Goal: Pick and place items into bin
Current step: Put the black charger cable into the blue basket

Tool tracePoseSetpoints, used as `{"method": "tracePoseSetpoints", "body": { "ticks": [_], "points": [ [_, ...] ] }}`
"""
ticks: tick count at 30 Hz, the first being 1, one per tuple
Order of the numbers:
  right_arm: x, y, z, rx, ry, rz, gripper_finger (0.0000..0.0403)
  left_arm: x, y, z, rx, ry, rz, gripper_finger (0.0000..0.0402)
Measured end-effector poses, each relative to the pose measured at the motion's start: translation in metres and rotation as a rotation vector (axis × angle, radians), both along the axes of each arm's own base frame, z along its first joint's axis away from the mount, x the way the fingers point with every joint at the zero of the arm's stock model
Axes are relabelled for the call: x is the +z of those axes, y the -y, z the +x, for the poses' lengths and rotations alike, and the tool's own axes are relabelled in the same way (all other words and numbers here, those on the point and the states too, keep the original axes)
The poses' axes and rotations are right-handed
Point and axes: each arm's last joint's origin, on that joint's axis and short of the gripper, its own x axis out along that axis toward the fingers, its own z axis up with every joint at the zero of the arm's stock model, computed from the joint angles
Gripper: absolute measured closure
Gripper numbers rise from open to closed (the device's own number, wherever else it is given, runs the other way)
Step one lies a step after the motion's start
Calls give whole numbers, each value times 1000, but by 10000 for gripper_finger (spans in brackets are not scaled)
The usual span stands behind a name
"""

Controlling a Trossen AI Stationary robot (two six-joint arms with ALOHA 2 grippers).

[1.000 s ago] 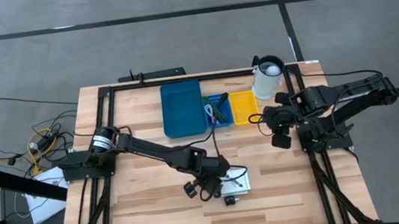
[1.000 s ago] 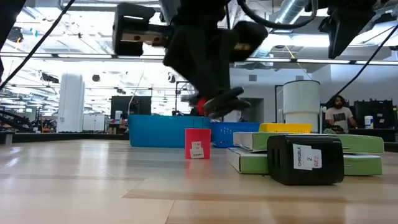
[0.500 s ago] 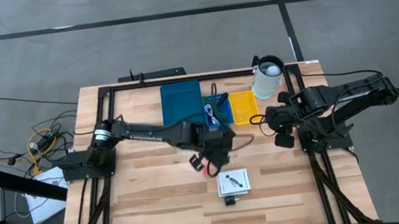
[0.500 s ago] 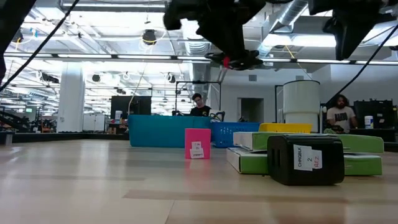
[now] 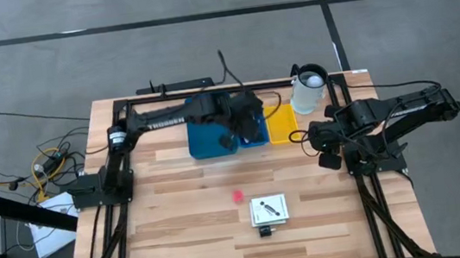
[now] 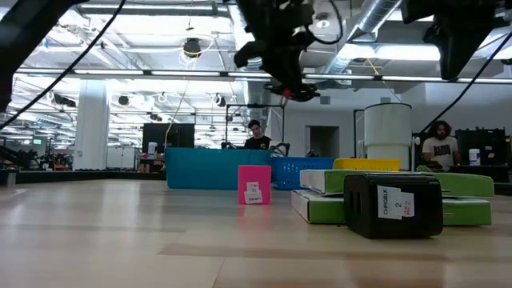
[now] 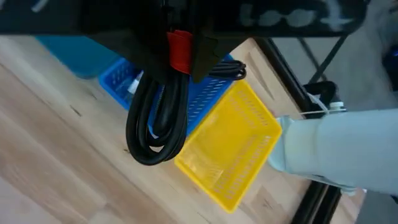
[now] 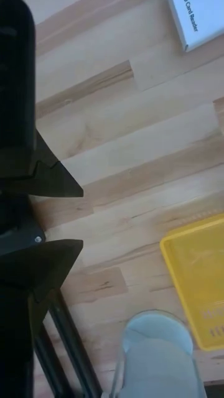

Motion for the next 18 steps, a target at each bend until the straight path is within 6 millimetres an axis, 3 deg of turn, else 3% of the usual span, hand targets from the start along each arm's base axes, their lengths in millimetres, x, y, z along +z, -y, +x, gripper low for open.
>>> {"method": "tracePoseSetpoints", "body": {
  "ticks": [10,18],
  "points": [
    [0,0,0,-7,3,1,290,2,-52,-5,24,103,-111,366],
    [0,0,0,-7,5,-1,290,-18,-52,6,-11,57,-65,365]
  ]
}}
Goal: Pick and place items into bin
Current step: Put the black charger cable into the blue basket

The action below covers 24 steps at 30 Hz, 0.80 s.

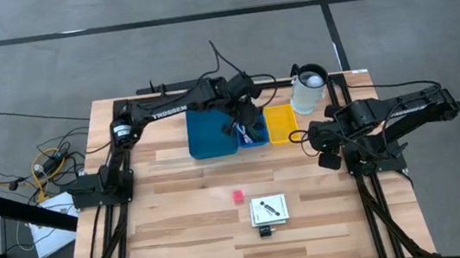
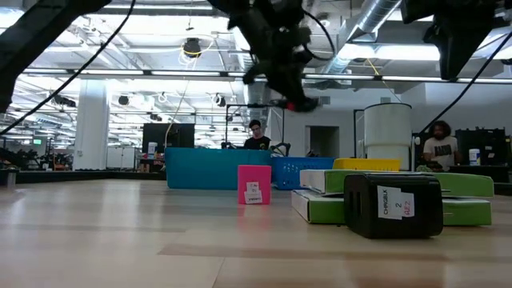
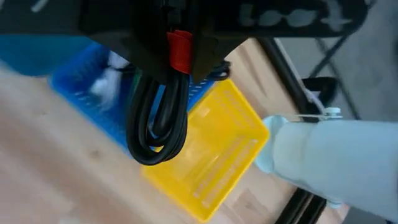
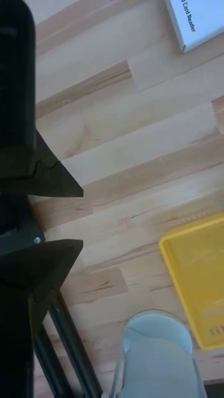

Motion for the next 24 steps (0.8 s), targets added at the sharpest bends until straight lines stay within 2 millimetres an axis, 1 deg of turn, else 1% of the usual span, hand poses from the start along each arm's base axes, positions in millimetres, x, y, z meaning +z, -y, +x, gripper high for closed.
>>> {"method": "tracePoseSetpoints", "body": {
  "ticks": [1,2,6,10,15,17,24],
  "points": [
    [0,0,0,0,0,0,290,-5,1,2,-3,-23,24,365],
    [0,0,0,0,0,0,290,-14,4,5,-4,-59,36,365],
    [0,0,0,0,4,1,290,-36,14,16,-36,-118,92,365],
    [0,0,0,0,4,1,290,-47,16,21,-24,-153,147,365],
    [0,0,0,0,4,1,290,-48,14,21,-6,-152,151,361],
    [0,0,0,0,4,1,290,-48,13,20,32,-157,150,355],
    [0,0,0,0,4,2,290,-47,9,20,92,-155,166,322]
  ]
}}
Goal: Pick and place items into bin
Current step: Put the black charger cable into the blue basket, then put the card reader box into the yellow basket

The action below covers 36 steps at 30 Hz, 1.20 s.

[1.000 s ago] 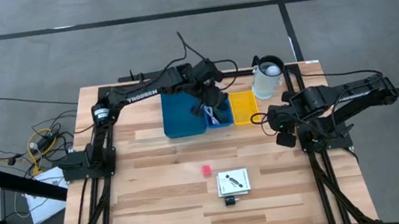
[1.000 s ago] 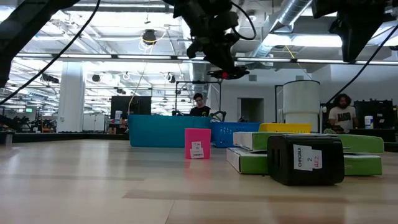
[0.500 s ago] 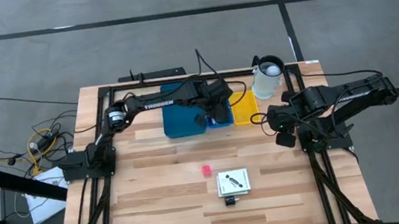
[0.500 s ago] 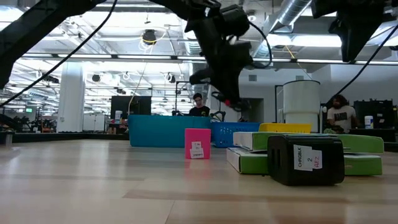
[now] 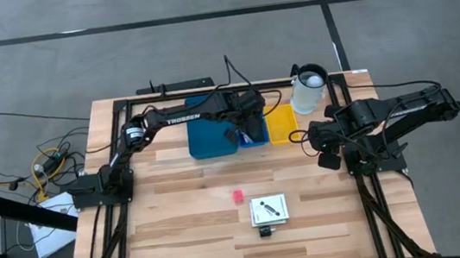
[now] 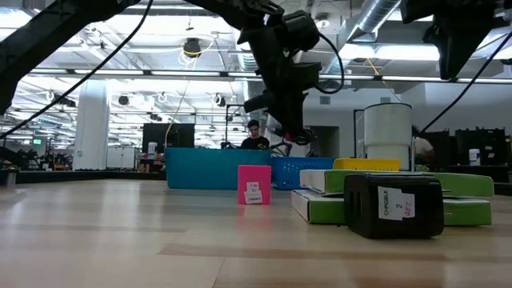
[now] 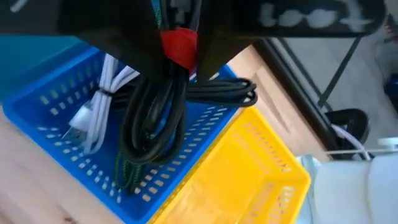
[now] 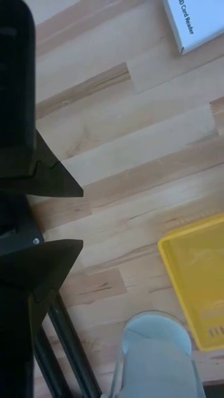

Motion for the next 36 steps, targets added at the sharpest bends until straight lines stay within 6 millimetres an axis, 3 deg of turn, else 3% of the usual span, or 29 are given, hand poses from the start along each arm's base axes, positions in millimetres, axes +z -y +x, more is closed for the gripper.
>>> {"method": "tracePoseSetpoints", "body": {
  "ticks": [9,18,22,28,32,36],
  "points": [
    [0,0,0,0,0,1,290,1,-2,0,48,-9,71,274],
    [0,0,0,0,0,2,290,11,1,-8,197,-63,191,270],
    [0,0,0,-43,8,7,290,51,2,-29,244,-75,6,271],
    [0,0,0,-120,21,18,290,132,-18,-88,332,78,-558,271],
    [0,0,0,-167,31,25,290,175,-18,-130,245,195,-882,271],
    [-4,0,5,-212,25,19,290,202,-11,-156,155,310,-1076,271]
  ]
}}
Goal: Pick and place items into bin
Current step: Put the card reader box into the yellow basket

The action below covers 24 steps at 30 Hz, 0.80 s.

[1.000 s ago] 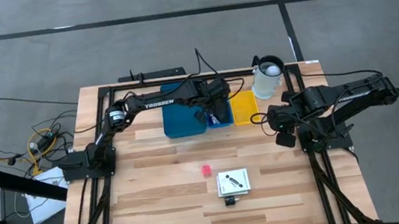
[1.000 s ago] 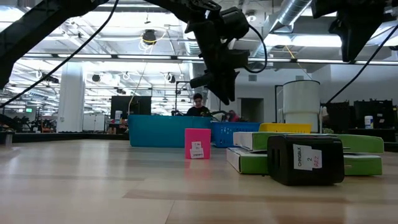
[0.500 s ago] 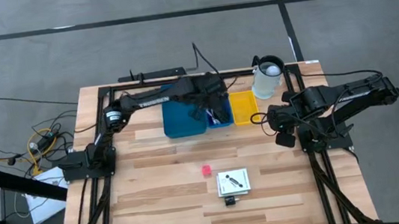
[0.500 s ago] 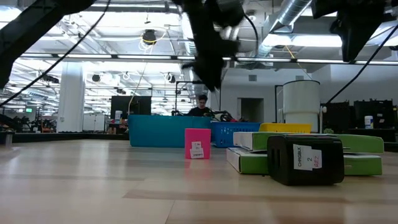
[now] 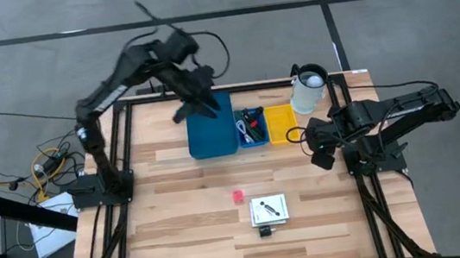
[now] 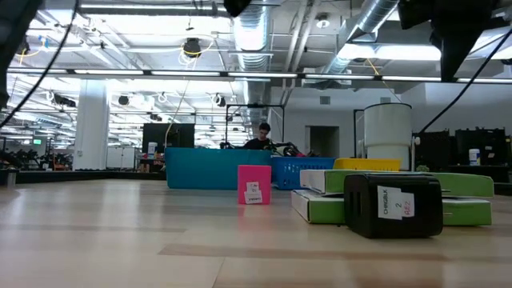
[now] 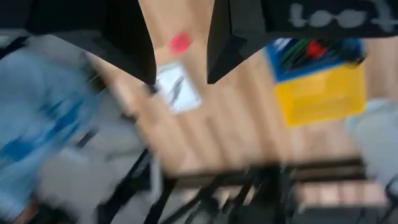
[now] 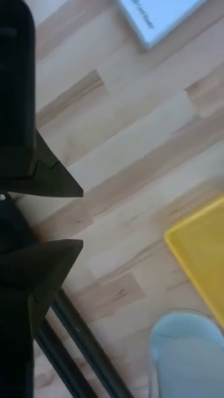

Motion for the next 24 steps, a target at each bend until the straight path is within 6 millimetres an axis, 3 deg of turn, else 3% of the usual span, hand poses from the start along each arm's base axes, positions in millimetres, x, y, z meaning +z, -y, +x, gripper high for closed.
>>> {"method": "tracePoseSetpoints", "body": {
  "ticks": [5,10,16,24],
  "points": [
    [-1,-8,13,18,118,5,290,14,15,-19,38,65,-56,271],
    [-6,-26,31,61,330,51,290,11,22,-31,299,90,1,271],
    [-31,-51,36,-50,511,24,290,-7,35,-69,534,189,50,271],
    [-82,-77,13,-297,598,60,290,-56,66,-131,647,422,-13,271]
  ]
}}
